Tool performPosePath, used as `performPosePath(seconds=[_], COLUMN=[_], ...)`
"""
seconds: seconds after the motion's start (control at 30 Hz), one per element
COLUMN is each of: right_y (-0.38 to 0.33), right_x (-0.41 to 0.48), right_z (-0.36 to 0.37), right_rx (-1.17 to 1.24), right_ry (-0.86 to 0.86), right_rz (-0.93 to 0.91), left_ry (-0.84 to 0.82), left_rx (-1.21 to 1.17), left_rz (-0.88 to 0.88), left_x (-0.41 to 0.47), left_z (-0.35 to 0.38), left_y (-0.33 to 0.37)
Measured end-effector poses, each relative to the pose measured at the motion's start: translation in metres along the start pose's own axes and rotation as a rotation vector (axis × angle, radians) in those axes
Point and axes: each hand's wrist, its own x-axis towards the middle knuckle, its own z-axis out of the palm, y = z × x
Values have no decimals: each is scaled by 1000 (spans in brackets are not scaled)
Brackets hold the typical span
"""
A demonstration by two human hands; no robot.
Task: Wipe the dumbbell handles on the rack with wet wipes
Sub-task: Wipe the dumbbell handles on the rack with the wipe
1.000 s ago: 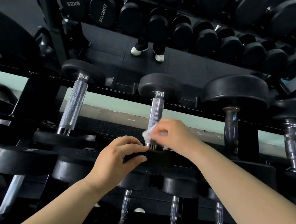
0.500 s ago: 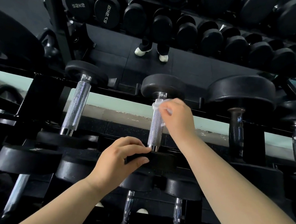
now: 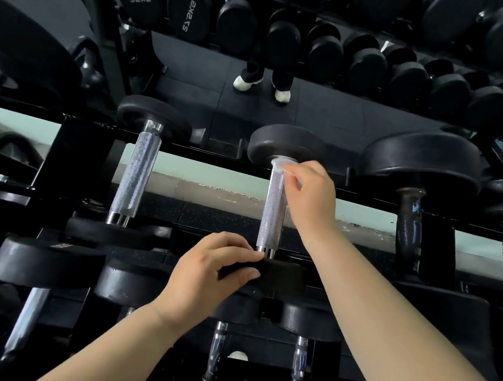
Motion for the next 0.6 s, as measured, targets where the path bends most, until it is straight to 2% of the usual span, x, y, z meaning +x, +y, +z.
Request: performPosePath(seconds=[0.13, 0.27, 0.33, 0.43, 0.5, 0.6], right_y=[-1, -9, -13, -18, -19, -18], right_x=[-7, 7, 1, -10, -6, -3], right_z=[-7, -8, -10, -13, -14, -13], right_rx=[-64, -158, -247, -509, -499, -266], right_ry=[-207, -134, -259, -522, -486, -320], right_rz=[-113, -73, -135, -265, -246, -134], left_ry=[-6, -4, 6, 11, 11, -2], left_rx=[-6, -10, -1, -3, -2, 6], left_rz=[-10, -2, 13, 32, 37, 43], left_x=[0, 0, 0, -1, -1, 0], left_z=[0, 0, 0, 1, 1, 0], left_y=[0, 0, 0, -1, -1, 0])
